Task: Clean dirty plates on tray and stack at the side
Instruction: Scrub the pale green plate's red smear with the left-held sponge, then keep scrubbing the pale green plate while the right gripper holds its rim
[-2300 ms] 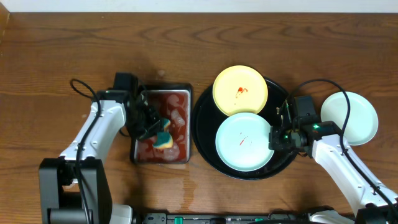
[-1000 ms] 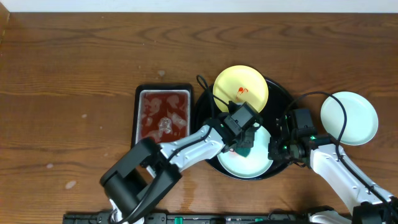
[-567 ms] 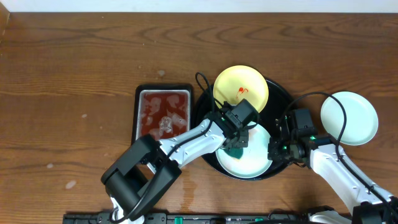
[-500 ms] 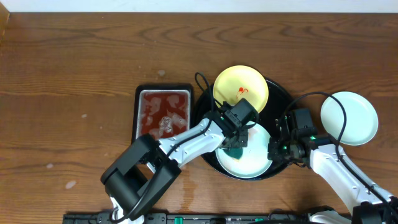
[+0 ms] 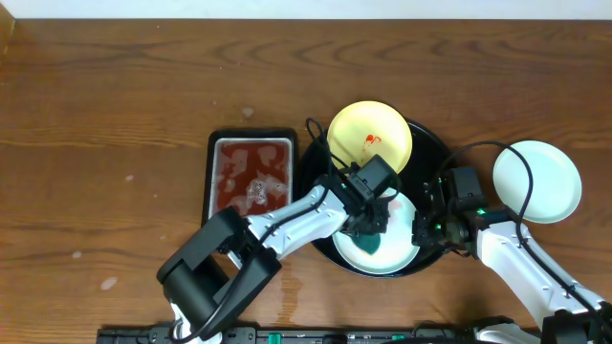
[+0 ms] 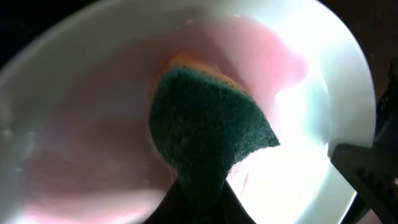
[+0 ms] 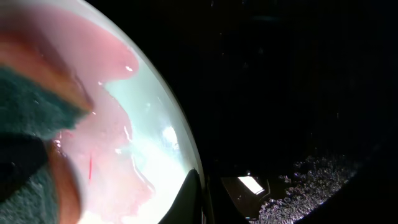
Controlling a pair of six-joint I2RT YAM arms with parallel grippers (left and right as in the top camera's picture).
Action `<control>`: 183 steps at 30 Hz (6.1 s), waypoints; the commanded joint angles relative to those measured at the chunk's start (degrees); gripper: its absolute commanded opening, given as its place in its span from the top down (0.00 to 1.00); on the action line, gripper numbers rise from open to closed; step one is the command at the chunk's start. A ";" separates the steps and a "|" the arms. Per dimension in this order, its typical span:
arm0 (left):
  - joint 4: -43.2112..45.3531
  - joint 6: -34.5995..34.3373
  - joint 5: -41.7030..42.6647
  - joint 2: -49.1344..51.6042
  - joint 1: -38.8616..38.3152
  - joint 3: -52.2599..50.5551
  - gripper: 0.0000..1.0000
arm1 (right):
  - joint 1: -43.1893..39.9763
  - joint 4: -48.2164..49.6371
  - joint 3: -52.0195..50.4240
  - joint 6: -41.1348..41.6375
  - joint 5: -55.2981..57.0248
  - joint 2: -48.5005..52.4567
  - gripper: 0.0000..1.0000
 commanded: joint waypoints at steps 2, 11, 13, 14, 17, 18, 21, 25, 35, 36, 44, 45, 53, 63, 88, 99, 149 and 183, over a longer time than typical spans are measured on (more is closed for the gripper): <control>0.85 0.26 6.56 2.84 -3.39 -2.23 0.92 | 0.87 -0.24 -1.07 0.37 -0.52 0.11 0.99; 6.64 -1.88 6.86 2.84 -5.25 -2.23 0.92 | 0.87 -0.24 -1.07 0.37 -0.52 0.11 0.99; 7.96 -1.88 5.46 2.84 -5.22 -2.21 0.93 | 0.87 -0.24 -1.07 0.37 -0.52 0.11 0.99; 8.39 -1.88 3.89 2.84 -5.14 -2.21 0.92 | 0.87 -0.26 -1.07 0.37 -0.52 0.11 0.99; 9.09 -2.12 -1.57 2.84 -4.39 -2.21 0.92 | 0.87 -0.37 -1.07 0.37 -0.52 0.09 0.99; 9.09 -2.10 -3.52 2.84 -3.98 -2.21 0.92 | 0.87 -0.46 -1.07 0.37 -0.52 0.09 0.99; 8.90 -2.05 -8.57 2.84 -2.32 -2.21 0.91 | 0.87 -0.52 -1.07 0.37 -0.52 0.11 0.99; 8.87 -2.05 -10.75 2.84 0.81 -2.21 0.89 | 0.87 -0.52 -1.07 0.37 -0.52 0.11 0.99; 1.05 -2.05 -10.71 2.84 9.29 -2.21 0.89 | 0.87 -0.50 -1.07 0.37 -0.52 0.09 0.99; -0.55 -2.05 -10.62 2.84 9.62 -2.23 0.89 | 0.87 -0.50 -1.07 0.37 -0.52 0.09 0.98; -14.53 -2.08 -3.72 2.84 8.09 -2.23 0.90 | 0.87 -0.48 -1.07 0.37 -0.52 0.11 0.99; -15.41 -2.08 -2.56 2.84 7.63 -2.23 0.92 | 0.87 -0.46 -1.07 0.37 -0.52 0.11 0.99; -12.20 -2.08 3.58 2.84 1.53 -2.23 0.92 | 0.87 -0.63 -1.07 0.37 -0.52 0.09 0.99; -5.29 -2.08 4.39 2.84 -5.01 -2.23 0.93 | 0.87 -0.63 -1.07 0.37 -0.52 0.11 0.99; 10.54 3.15 3.43 2.84 6.19 -2.21 0.92 | 0.87 -0.63 -1.07 0.35 -0.50 0.09 0.99; -4.61 3.15 3.50 2.84 12.74 -2.21 0.92 | 0.87 -0.61 -1.07 0.35 -0.48 0.11 0.99; -0.85 -1.16 -8.57 2.84 8.00 -2.21 0.92 | 0.87 -0.63 -1.07 0.35 -0.50 0.11 0.99; 2.56 -5.16 -0.61 2.84 -6.19 -2.23 0.92 | 0.87 -0.66 -1.07 0.37 -0.52 0.09 0.99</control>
